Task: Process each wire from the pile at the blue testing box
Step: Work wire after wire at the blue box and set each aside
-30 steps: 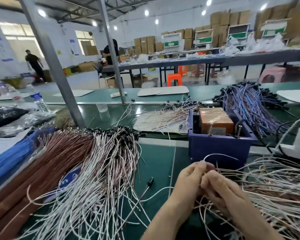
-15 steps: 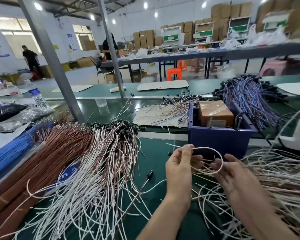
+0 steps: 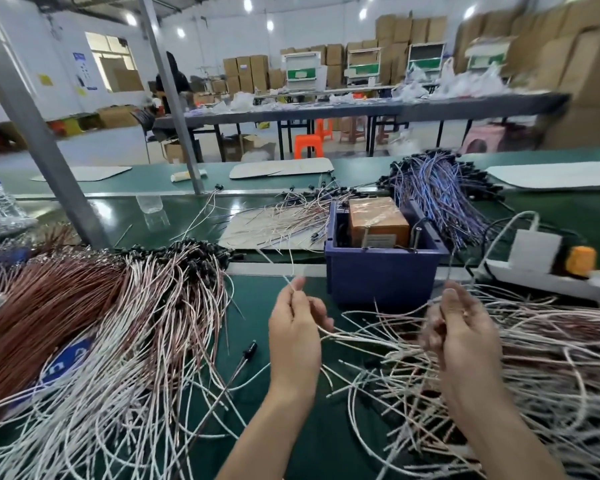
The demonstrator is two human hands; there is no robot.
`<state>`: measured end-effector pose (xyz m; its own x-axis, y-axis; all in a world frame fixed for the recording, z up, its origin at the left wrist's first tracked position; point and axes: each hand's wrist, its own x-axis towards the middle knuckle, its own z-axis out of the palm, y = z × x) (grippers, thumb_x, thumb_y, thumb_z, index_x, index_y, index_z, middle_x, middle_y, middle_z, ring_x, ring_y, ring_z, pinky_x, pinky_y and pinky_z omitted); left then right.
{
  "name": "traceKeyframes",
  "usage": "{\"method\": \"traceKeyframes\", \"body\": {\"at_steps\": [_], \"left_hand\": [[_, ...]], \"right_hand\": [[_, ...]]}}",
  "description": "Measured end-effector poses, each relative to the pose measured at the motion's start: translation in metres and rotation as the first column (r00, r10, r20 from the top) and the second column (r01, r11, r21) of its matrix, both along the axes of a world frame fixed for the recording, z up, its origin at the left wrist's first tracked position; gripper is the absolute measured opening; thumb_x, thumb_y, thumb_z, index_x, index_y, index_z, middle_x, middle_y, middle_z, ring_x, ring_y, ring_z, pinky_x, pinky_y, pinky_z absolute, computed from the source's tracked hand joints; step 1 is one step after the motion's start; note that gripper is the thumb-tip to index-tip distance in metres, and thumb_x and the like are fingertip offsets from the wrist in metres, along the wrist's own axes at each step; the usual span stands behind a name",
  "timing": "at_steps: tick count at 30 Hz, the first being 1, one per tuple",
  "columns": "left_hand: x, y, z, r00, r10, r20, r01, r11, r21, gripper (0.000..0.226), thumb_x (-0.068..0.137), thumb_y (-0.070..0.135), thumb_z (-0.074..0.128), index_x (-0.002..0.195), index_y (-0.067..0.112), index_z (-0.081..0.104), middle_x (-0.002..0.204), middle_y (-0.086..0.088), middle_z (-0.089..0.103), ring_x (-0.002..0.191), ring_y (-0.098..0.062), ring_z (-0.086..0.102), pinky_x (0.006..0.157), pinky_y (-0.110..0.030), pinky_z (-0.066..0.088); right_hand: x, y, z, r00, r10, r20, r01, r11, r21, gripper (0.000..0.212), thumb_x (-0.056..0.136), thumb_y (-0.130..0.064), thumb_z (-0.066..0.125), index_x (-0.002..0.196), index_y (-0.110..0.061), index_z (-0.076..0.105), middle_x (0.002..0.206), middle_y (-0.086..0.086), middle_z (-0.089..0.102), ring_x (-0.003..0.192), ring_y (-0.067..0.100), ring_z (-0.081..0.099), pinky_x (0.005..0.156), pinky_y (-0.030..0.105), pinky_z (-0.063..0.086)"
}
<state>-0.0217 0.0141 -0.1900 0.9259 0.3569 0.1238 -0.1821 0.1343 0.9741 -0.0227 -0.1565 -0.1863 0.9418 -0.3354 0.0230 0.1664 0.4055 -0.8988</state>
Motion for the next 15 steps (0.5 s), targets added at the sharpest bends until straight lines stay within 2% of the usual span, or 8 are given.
{"method": "traceKeyframes", "body": {"at_steps": [3, 6, 10, 15], "left_hand": [[-0.006, -0.012, -0.008, 0.998, -0.042, 0.056, 0.023, 0.952, 0.305, 0.039, 0.108, 0.029, 0.037, 0.147, 0.031, 0.044, 0.055, 0.014, 0.044, 0.050, -0.004, 0.033, 0.047, -0.017, 0.034], [-0.010, -0.021, -0.016, 0.991, -0.055, 0.123, -0.013, 0.867, 0.498, 0.039, 0.107, 0.029, 0.041, 0.145, 0.026, 0.052, 0.051, 0.015, 0.046, 0.045, -0.006, 0.033, 0.043, -0.022, 0.030], [-0.010, -0.023, -0.019, 0.992, -0.034, 0.123, -0.040, 0.830, 0.557, 0.038, 0.106, 0.027, 0.043, 0.142, 0.026, 0.055, 0.050, 0.012, 0.041, 0.044, -0.008, 0.034, 0.044, -0.030, 0.032], [-0.021, -0.028, -0.022, 0.992, -0.039, 0.116, -0.032, 0.831, 0.555, 0.039, 0.104, 0.023, 0.046, 0.141, 0.026, 0.055, 0.047, 0.012, 0.042, 0.041, -0.008, 0.035, 0.042, -0.025, 0.029]], "right_hand": [[0.000, 0.002, -0.006, 0.998, -0.061, 0.024, 0.064, 0.982, -0.179, 0.016, 0.105, -0.028, 0.052, 0.110, -0.016, 0.060, 0.063, -0.005, 0.061, 0.046, 0.006, 0.048, 0.043, 0.019, 0.044], [0.000, 0.004, -0.010, 0.994, -0.102, 0.035, 0.108, 0.966, -0.236, 0.017, 0.103, -0.030, 0.057, 0.105, -0.015, 0.063, 0.066, -0.002, 0.068, 0.045, 0.007, 0.051, 0.043, 0.018, 0.045], [0.003, 0.003, -0.010, 0.994, -0.110, 0.015, 0.111, 0.974, -0.199, 0.015, 0.102, -0.030, 0.059, 0.105, -0.016, 0.064, 0.066, 0.000, 0.069, 0.045, 0.008, 0.052, 0.044, 0.019, 0.047], [0.007, 0.001, -0.003, 0.992, -0.122, 0.038, 0.127, 0.978, -0.166, 0.012, 0.103, -0.027, 0.058, 0.107, -0.019, 0.066, 0.070, 0.005, 0.073, 0.044, 0.008, 0.052, 0.047, 0.020, 0.050]]}}
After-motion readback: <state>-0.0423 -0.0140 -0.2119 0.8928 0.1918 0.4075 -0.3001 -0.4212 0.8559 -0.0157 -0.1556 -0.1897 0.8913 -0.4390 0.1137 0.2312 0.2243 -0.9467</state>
